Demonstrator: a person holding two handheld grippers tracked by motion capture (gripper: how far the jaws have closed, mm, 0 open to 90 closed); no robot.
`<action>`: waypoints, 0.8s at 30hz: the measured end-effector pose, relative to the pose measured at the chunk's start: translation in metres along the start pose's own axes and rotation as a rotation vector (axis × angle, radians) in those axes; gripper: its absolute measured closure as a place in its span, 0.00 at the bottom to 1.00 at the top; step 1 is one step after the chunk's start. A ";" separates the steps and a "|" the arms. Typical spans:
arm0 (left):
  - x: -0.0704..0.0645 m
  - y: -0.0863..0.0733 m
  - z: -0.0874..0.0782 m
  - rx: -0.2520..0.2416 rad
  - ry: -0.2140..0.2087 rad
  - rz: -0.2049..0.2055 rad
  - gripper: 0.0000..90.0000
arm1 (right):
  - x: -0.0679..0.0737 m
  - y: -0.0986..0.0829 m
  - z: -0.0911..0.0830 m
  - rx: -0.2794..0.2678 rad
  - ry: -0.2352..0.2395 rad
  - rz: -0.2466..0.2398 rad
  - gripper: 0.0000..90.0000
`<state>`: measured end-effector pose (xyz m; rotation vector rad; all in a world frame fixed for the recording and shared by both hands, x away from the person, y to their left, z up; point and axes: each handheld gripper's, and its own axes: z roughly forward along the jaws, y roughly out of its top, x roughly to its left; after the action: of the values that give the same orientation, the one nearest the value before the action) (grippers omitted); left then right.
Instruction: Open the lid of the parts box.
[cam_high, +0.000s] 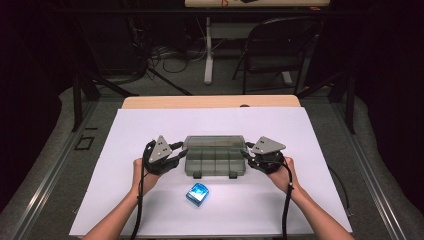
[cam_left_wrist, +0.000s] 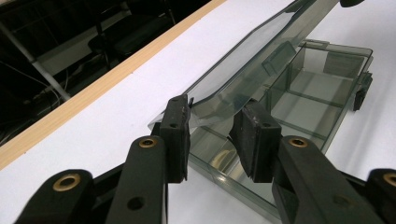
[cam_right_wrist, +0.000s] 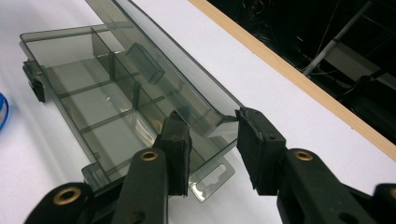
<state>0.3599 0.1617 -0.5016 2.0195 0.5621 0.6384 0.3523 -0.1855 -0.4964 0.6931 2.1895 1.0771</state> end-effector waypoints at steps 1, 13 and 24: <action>0.001 0.001 0.000 0.000 -0.001 -0.002 0.74 | -0.001 0.001 0.001 0.003 0.001 0.001 0.71; 0.011 0.008 0.005 0.008 -0.016 -0.012 0.76 | -0.013 0.010 0.006 0.020 0.014 0.034 0.74; 0.024 0.012 0.009 -0.018 -0.032 -0.053 0.80 | -0.020 0.016 0.011 0.020 0.019 0.063 0.75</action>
<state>0.3853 0.1650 -0.4903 1.9884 0.5868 0.5760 0.3765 -0.1849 -0.4831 0.7685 2.2111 1.0987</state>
